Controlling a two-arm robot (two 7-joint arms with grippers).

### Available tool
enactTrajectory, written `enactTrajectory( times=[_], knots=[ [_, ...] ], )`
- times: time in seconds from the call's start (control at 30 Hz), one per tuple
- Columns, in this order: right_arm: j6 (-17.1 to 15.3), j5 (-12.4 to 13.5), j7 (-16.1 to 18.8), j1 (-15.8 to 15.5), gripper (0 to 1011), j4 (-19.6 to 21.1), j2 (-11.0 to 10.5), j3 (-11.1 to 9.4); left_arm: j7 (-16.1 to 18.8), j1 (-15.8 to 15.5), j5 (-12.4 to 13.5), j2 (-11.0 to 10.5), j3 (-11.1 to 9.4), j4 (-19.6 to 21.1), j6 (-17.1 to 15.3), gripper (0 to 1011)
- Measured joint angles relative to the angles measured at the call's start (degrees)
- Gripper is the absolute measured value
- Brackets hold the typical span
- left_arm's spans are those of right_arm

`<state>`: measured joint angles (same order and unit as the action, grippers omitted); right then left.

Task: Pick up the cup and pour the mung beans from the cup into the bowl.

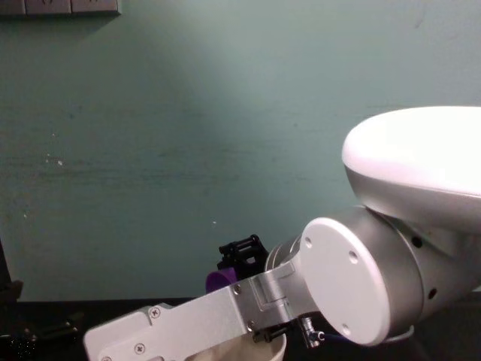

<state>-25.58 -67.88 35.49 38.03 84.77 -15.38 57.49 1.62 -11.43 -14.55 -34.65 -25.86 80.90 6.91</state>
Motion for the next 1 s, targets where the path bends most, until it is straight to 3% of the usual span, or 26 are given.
enactTrajectory(
  times=[1.0],
  knots=[
    [2.0,-5.8,1.7,-1.7,721,0.5,1.1,-1.7,0.0,0.0,0.0,0.0,0.0,0.0,0.0,1000]
  ],
)
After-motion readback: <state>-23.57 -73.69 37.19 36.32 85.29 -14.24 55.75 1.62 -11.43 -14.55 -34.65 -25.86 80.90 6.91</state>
